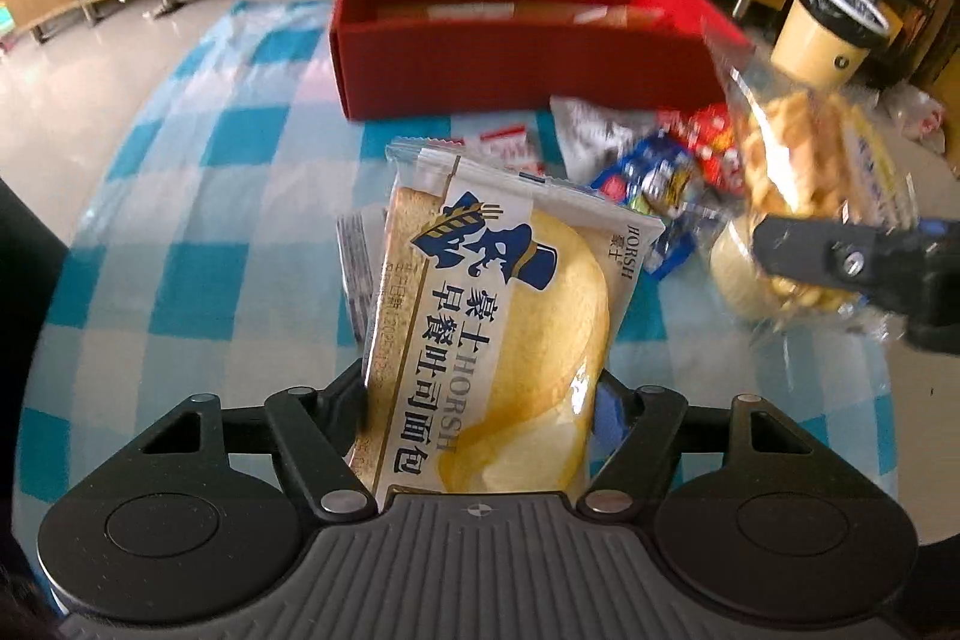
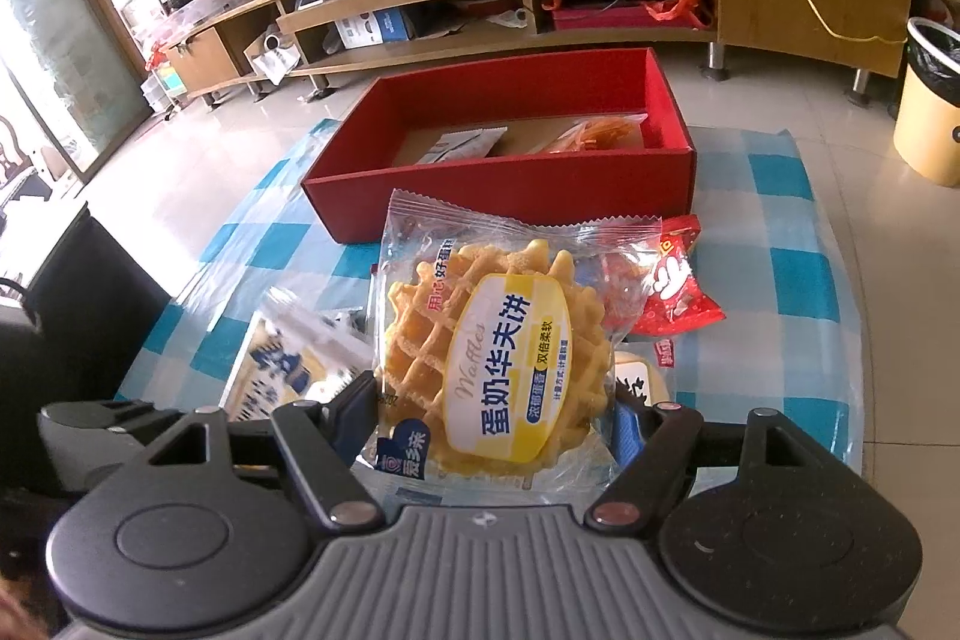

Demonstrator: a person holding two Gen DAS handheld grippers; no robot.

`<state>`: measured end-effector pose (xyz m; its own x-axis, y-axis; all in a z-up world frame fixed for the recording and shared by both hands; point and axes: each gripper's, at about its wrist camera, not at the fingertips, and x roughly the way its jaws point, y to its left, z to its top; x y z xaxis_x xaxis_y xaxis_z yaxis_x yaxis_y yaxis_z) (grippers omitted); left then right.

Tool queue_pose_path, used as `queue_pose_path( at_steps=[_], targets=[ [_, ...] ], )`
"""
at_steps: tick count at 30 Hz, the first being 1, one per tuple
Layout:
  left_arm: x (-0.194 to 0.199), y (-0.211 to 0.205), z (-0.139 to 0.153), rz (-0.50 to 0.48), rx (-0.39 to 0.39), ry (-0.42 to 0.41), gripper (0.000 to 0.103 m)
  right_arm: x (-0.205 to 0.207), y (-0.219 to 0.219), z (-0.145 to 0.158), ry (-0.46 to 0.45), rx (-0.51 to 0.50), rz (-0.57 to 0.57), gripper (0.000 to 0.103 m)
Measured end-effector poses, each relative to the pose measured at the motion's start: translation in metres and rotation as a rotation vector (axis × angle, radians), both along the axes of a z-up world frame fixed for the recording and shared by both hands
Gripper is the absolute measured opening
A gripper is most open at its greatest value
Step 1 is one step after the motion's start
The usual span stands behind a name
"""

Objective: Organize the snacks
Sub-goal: 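Lift the bread loaf and waffle pack and carry both over the red box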

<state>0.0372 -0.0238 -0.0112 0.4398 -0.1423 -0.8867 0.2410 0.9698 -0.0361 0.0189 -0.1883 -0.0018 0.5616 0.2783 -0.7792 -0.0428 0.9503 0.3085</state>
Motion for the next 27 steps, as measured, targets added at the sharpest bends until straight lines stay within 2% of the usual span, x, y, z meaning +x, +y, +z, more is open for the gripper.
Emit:
queue_pose_path(
  at_steps=[16, 27],
  targets=[
    [0.036, -0.01, 0.036, 0.03, -0.039, -0.113, 0.077, 0.026, -0.011, 0.017, -0.056, -0.004, -0.042, 0.071],
    [0.071, -0.025, 0.046, 0.034, -0.045, -0.159, 0.077, 0.057, -0.019, 0.024, -0.076, -0.01, -0.051, 0.071]
  ],
)
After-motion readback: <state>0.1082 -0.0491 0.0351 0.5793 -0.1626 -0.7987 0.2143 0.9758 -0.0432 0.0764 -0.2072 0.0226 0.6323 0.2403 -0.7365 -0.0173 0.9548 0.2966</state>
